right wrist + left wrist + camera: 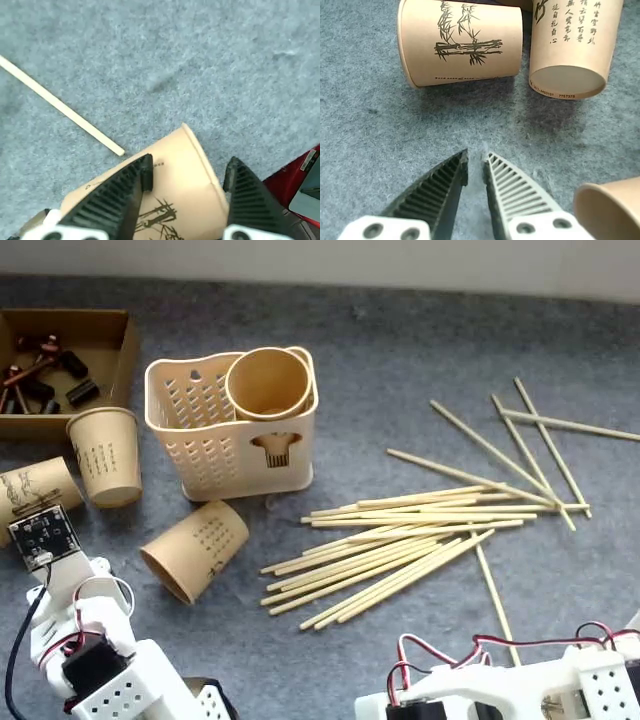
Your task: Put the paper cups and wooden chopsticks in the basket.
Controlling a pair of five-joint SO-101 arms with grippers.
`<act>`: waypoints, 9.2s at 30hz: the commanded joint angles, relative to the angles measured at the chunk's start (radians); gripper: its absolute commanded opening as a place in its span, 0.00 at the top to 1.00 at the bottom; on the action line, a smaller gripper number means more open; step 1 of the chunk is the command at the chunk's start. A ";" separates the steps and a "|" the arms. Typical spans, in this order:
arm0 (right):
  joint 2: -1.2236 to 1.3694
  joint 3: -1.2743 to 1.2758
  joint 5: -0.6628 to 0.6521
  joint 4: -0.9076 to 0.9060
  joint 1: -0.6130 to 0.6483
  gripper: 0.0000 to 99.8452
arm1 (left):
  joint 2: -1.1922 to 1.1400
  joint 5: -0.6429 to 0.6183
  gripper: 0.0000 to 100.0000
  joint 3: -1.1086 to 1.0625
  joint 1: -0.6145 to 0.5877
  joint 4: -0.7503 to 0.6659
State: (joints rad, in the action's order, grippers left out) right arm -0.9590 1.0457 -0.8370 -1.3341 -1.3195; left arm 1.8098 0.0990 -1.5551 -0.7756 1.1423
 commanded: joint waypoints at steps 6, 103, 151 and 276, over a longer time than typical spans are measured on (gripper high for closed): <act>0.002 0.007 -0.037 0.013 -0.008 0.88 | -0.001 -0.006 0.93 0.004 0.030 -0.023; -0.071 -0.188 0.132 1.294 1.945 1.00 | -0.001 -0.006 0.93 0.004 0.030 -0.023; 0.409 -0.196 0.138 1.428 2.015 0.84 | -0.001 -0.005 0.93 0.004 0.030 -0.023; -0.874 0.774 0.654 0.730 1.596 0.99 | -0.243 0.433 0.86 0.515 0.094 0.155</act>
State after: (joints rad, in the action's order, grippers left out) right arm -1.8274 1.6732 -0.1910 -0.6007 0.2854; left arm 1.7054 0.4442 -1.1193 -0.7066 1.2942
